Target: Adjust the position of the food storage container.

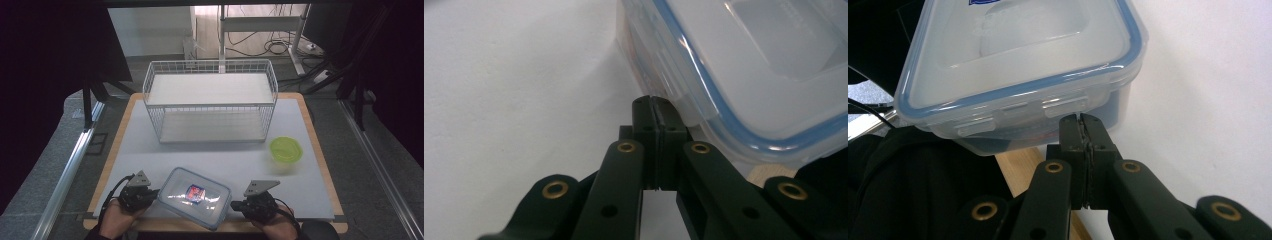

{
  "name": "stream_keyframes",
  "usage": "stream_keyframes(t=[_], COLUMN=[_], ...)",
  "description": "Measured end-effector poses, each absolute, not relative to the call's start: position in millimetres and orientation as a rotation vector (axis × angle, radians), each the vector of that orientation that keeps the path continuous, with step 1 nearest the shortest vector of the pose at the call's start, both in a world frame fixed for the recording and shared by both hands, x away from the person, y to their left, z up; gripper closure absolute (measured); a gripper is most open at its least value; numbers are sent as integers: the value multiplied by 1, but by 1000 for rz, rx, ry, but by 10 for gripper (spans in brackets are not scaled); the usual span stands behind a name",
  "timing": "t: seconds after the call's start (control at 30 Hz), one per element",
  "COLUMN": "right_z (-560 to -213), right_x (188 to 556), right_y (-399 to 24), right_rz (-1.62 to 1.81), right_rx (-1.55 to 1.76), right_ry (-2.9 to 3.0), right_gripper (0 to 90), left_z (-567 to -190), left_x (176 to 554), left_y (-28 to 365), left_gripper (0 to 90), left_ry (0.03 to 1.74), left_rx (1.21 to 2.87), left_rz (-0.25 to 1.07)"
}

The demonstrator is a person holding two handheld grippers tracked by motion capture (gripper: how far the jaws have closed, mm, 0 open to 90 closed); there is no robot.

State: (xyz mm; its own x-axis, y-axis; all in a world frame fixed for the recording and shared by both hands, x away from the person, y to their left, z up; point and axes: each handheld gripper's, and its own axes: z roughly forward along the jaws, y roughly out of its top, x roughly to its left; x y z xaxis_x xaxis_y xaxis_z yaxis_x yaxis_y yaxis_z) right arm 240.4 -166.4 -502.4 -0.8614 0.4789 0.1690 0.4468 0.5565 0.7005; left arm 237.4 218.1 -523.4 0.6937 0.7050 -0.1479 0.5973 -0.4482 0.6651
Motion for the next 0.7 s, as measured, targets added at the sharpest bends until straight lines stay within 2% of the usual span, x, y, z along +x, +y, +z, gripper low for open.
stream_keyframes(t=[0.37,0.7], right_z=[-500,-498], right_x=[234,257], right_y=[-165,-180], right_rz=[1184,1148], right_rx=[788,878], right_ry=[2738,2659], right_gripper=[890,895], left_z=[-522,-522], left_x=[237,246], left_y=[211,193], left_gripper=[898,898], left_ry=[1037,1043], left_rx=[2193,2169], left_rz=[203,180])
